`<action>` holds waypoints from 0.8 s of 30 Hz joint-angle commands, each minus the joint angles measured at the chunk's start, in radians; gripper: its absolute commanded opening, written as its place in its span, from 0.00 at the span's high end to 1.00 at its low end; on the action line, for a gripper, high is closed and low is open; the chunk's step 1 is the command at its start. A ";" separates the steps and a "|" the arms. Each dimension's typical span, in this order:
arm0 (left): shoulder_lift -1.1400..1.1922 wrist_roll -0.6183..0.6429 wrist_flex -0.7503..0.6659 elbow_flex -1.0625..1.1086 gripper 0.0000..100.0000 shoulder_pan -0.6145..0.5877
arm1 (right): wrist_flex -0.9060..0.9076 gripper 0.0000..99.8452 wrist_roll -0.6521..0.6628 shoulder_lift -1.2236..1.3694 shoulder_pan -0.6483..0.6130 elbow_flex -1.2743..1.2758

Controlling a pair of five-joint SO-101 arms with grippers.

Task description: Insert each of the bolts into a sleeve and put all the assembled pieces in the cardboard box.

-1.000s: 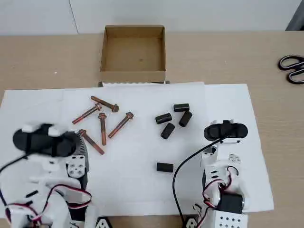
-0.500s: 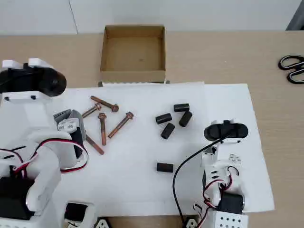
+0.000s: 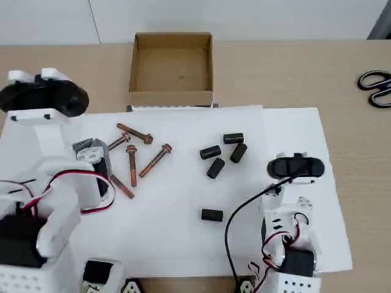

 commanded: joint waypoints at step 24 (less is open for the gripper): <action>0.258 -0.127 0.021 -0.133 0.99 -0.002 | 0.401 0.99 0.058 1.099 -0.150 -1.168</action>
